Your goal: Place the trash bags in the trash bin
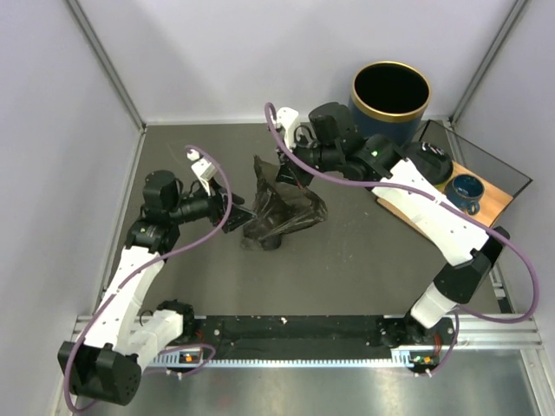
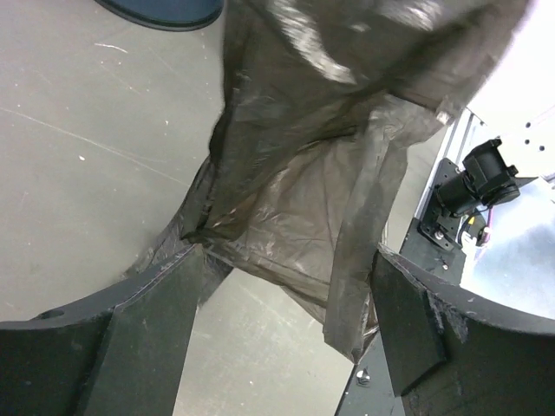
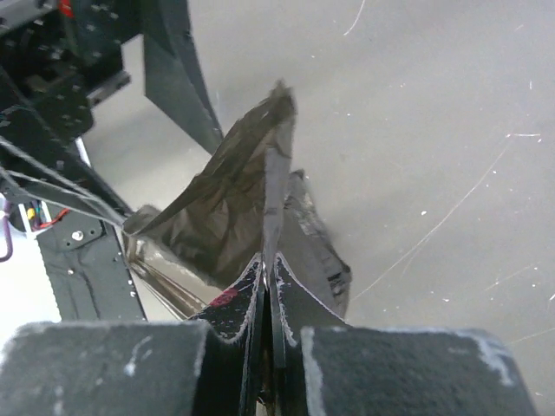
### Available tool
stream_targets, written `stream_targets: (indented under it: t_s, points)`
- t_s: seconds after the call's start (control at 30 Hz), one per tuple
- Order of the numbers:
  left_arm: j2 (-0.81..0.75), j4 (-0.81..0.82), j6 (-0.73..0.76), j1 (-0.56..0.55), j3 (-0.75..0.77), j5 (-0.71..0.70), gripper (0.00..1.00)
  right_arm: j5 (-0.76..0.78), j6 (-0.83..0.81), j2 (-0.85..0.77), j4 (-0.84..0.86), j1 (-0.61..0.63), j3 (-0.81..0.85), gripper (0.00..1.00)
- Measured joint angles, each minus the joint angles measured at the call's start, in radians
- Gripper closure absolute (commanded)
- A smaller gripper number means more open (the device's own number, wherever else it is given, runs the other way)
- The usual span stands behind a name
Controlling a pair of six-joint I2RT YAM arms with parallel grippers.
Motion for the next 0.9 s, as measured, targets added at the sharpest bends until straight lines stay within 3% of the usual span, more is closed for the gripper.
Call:
stream_targets:
  t_s: [0.23, 0.4, 0.43, 0.53, 0.57, 0.67, 0.7, 0.9]
  points:
    - [0.045, 0.144, -0.067, -0.026, -0.019, 0.033, 0.16, -0.016, 0.050, -0.016, 0.000, 0.000, 0.003, 1.00]
    - [0.039, 0.231, -0.119, -0.113, -0.019, 0.037, 0.19, -0.016, 0.071, -0.016, 0.001, 0.000, 0.003, 1.00]
    - [0.039, 0.238, -0.123, -0.126, -0.019, 0.033, 0.23, -0.016, 0.077, -0.016, 0.001, 0.000, 0.003, 1.00]
    - [0.046, 0.242, -0.129, -0.155, -0.019, -0.002, 0.49, -0.016, 0.089, -0.016, 0.002, 0.000, 0.005, 1.00]
    - [0.053, 0.234, -0.126, -0.159, -0.017, -0.014, 0.67, -0.015, 0.092, -0.016, 0.003, 0.000, 0.005, 1.00]
    - [0.076, 0.172, -0.097, -0.155, -0.007, -0.061, 0.88, -0.004, 0.095, -0.017, 0.008, -0.009, 0.005, 1.00]
    - [0.081, 0.135, -0.081, -0.142, 0.003, -0.075, 1.00, 0.001, 0.095, -0.020, 0.008, -0.016, 0.004, 1.00]
    - [0.043, -0.036, 0.000, 0.123, 0.044, -0.148, 1.00, 0.077, 0.097, -0.121, 0.015, -0.202, -0.076, 1.00]
